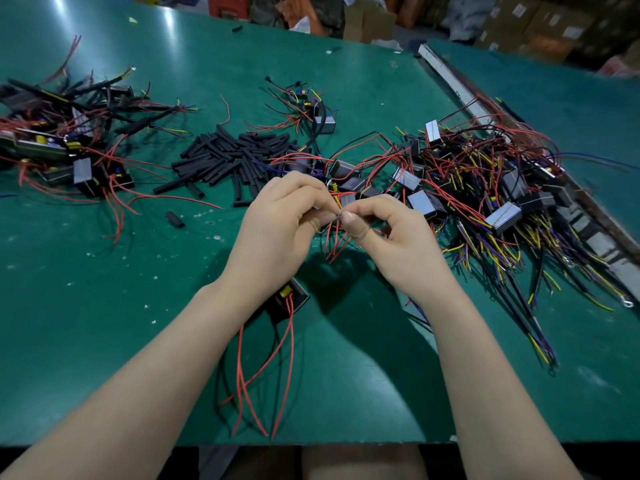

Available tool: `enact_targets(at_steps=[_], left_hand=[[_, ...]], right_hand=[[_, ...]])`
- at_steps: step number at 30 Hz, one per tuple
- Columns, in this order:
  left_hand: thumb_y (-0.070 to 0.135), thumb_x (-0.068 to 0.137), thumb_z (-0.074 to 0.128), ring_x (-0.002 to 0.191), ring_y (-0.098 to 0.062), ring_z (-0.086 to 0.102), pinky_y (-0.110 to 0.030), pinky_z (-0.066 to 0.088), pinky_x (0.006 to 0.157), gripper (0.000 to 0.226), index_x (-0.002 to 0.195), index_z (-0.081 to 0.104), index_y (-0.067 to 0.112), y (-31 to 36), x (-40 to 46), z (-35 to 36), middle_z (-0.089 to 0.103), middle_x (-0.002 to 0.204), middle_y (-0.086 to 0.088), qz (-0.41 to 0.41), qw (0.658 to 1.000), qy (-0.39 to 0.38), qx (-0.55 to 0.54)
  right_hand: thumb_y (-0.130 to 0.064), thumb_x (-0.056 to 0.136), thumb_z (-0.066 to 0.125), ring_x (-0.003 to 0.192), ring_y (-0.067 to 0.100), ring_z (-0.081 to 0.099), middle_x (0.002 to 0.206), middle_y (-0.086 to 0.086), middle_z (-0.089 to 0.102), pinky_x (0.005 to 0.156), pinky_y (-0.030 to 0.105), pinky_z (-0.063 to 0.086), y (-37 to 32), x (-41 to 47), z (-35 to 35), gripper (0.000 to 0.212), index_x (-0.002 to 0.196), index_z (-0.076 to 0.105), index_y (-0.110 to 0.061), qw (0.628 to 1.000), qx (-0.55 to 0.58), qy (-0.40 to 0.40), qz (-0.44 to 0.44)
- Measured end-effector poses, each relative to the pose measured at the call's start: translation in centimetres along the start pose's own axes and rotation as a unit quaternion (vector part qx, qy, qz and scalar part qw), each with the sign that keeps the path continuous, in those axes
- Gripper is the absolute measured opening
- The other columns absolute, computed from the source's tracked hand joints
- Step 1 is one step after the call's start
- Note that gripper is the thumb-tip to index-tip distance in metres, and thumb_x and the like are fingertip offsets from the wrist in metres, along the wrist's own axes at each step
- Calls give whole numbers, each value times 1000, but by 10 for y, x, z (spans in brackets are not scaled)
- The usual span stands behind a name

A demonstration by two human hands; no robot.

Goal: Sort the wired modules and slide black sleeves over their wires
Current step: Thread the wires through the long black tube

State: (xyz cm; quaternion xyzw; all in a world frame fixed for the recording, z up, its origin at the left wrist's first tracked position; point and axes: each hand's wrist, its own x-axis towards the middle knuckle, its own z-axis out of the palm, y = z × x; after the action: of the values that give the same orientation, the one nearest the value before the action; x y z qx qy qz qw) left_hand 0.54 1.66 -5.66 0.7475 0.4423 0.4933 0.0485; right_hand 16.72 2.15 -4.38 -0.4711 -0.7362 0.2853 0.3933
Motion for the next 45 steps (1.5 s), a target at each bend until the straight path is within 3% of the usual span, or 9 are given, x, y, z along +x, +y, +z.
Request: enact_targets(at_steps=[3,11,17,19,24,32,37,41,45], left_hand=[[-2,82,66,86,-30,59,-43,48,81,7,85,70,2,0,0,0,63,92,-8,-5,1000,1,-9],[2,83,65,87,-27,59,-41,48,82,6,87,70,2,2,0,1,59,93,0,-22,999,-1,-40],[0,83,65,80,0,52,-13,41,78,8,86,70,6,2,0,2,58,91,2,-53,995,5,-88],[1,84,64,81,4,51,-11,39,76,13,87,68,12,2,0,1,58,91,4,-66,991,1,-115],[2,85,63,82,-1,53,-16,41,78,16,89,65,18,3,1,0,57,92,7,-82,986,-8,-145],[-3,82,62,86,-12,55,-22,44,80,9,85,68,3,4,1,-2,58,93,2,-36,995,8,-90],[-4,82,64,89,-20,58,-28,45,84,9,84,68,4,10,1,-4,58,92,4,-12,996,39,-79],[-4,81,66,86,-19,58,-29,46,84,7,82,70,2,18,-2,2,60,92,2,36,996,44,-63],[-1,83,65,86,-19,59,-31,47,83,6,85,70,2,14,-2,4,59,92,0,3,997,31,-69]], right_hand=[[-19,93,62,84,5,54,89,-6,60,77,8,36,1,0,0,11,87,63,-28,1000,8,1,-3],[-18,92,63,78,-6,52,89,-9,60,74,7,36,1,1,0,22,83,60,-37,999,29,4,-16],[-16,91,63,81,-5,53,89,-8,60,77,8,37,1,2,-1,19,86,61,-34,999,35,6,-32],[-15,90,64,81,-6,53,88,-10,58,78,9,37,1,2,-1,19,87,62,-33,998,42,9,-48],[-16,89,65,81,-7,54,87,-13,58,79,11,38,0,2,-2,16,87,63,-31,997,57,15,-54],[-28,92,62,78,2,55,77,-13,65,79,22,44,-2,0,2,14,80,68,-27,992,120,-27,16],[-21,90,58,71,-6,57,70,-18,66,71,8,42,-7,0,4,22,72,69,-27,980,190,-50,25],[-19,93,54,68,4,53,67,-11,60,72,19,43,-6,4,8,34,64,70,-28,963,258,-11,72],[-30,99,50,73,17,45,70,3,52,74,30,37,-2,4,3,37,65,63,-22,971,221,15,91]])
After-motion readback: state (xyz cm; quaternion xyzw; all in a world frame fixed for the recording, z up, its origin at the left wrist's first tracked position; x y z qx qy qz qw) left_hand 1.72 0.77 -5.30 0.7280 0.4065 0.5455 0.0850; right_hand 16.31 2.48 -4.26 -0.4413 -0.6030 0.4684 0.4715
